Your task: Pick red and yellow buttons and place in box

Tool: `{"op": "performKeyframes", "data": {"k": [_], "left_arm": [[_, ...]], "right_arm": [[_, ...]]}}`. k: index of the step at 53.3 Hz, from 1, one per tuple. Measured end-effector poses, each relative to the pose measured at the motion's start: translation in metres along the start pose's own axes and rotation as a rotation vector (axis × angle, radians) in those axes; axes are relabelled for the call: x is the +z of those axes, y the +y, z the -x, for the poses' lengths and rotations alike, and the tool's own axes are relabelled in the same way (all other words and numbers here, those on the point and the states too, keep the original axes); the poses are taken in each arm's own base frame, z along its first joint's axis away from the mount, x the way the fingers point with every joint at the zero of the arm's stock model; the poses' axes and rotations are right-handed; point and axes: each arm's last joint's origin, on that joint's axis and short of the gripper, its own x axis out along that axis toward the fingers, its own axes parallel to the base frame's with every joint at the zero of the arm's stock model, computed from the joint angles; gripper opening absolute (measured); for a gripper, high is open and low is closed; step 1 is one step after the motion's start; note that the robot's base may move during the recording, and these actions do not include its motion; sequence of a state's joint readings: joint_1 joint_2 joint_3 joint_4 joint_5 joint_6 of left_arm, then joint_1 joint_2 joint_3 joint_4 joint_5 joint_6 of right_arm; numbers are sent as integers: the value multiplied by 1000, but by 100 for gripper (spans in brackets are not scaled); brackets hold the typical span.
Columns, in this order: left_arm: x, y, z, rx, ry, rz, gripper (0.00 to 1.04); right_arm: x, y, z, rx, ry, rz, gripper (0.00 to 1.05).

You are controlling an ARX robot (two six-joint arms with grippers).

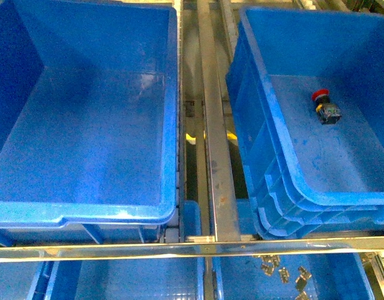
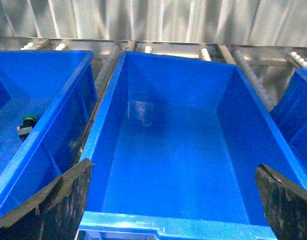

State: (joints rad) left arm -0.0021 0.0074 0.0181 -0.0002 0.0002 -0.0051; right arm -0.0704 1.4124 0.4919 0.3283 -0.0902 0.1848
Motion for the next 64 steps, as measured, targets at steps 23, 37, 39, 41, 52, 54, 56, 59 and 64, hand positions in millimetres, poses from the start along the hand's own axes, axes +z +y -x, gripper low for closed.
{"op": "performKeyframes", "data": {"k": [23,37,39,41,52,54,56,59,64], "left_arm": [[0,0,0,0,0,-1,97],[0,0,0,0,0,-1,97],[0,0,0,0,0,-1,97],[0,0,0,0,0,-1,97],[0,0,0,0,0,-1,97],[0,0,0,0,0,-1,97],[0,0,0,0,0,-1,97],[0,0,0,0,0,0,97],[0,0,0,0,0,-1,97]], "right_arm": [[-18,-6,103,43,-465,85,78],[-37,1,113,20,-590,201,32],[-41,4,113,13,-585,202,25],[-44,7,113,27,-579,211,18],[-53,7,118,32,-586,221,3],[-55,7,119,34,-584,222,3],[-58,6,118,36,-595,223,3],[-58,6,120,36,-608,222,3],[-59,6,123,37,-612,222,3]]}}
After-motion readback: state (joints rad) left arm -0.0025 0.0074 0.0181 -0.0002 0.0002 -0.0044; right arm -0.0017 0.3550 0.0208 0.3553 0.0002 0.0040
